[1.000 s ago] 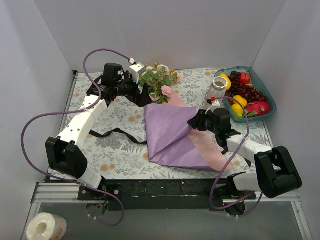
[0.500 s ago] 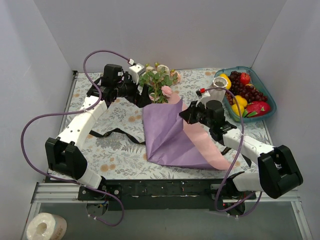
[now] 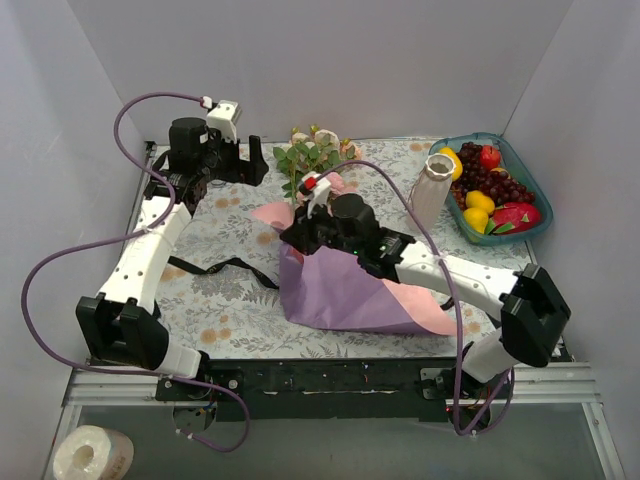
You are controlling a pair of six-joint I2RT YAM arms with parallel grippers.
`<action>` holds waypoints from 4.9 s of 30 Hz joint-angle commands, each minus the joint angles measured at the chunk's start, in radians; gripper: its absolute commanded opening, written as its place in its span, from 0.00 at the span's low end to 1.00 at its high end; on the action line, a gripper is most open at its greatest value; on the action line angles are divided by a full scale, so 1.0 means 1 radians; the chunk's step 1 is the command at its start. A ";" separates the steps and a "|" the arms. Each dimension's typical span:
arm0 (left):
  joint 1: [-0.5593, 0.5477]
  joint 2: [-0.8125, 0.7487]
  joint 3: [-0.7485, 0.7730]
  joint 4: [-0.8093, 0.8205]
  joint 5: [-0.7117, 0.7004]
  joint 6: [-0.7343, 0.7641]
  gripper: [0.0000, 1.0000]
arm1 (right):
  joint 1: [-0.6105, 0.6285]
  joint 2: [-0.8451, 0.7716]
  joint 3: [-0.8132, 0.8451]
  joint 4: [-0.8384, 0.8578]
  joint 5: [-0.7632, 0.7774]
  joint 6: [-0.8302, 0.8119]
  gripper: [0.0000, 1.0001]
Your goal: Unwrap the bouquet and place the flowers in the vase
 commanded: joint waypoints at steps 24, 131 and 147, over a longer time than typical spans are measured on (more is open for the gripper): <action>0.204 -0.145 0.059 0.006 -0.052 0.042 0.98 | 0.216 0.478 0.727 -0.421 0.002 -0.090 0.96; 0.204 -0.079 -0.202 -0.078 0.445 0.154 0.98 | -0.206 -0.687 -0.298 -0.463 -0.654 -0.078 0.49; 0.202 -0.082 -0.195 -0.110 0.453 0.161 0.98 | -0.204 -0.592 0.007 -0.573 -0.460 -0.048 0.76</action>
